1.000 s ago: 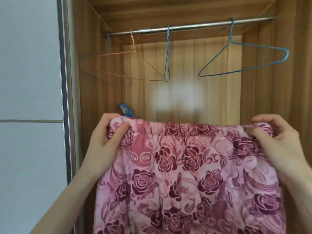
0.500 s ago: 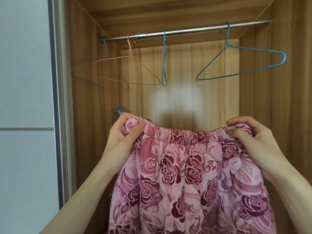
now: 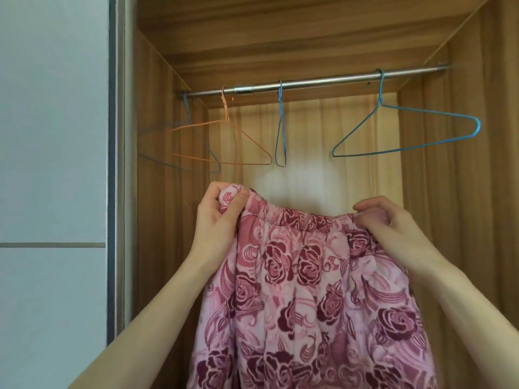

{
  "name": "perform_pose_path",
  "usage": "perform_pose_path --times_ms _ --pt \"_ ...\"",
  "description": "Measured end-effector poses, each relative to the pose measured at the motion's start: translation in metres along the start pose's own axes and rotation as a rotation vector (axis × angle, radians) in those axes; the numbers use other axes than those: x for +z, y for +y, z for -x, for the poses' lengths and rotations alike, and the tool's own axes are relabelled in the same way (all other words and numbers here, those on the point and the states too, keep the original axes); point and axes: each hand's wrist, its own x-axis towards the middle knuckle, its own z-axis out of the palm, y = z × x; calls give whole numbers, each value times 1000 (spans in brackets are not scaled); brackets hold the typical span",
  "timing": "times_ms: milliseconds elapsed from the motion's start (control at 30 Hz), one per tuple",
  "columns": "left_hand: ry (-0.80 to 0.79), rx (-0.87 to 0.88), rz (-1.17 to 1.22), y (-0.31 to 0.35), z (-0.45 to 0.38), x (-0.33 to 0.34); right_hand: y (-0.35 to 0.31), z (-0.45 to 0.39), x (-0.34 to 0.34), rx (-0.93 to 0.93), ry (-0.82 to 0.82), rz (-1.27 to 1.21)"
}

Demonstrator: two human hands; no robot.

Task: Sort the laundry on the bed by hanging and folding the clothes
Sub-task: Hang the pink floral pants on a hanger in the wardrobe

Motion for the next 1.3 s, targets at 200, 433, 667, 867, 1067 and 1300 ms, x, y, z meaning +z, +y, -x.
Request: perform_pose_path --times_ms 200,433,667,867,1067,1300 --pt "-23 -4 -5 -3 -12 10 -67 -37 22 -65 35 -41" --pt "-62 30 -21 -1 -33 17 -164 -124 64 119 -78 -45" --pt "-69 1 -5 10 -41 10 -178 -166 97 389 -226 -49" --pt "-82 -73 31 11 -37 10 -161 -177 107 267 -102 39" --pt "-92 -90 97 12 -33 13 -154 -174 92 63 25 10" --pt "-28 -74 135 8 -17 8 -104 -93 68 -81 117 -167"
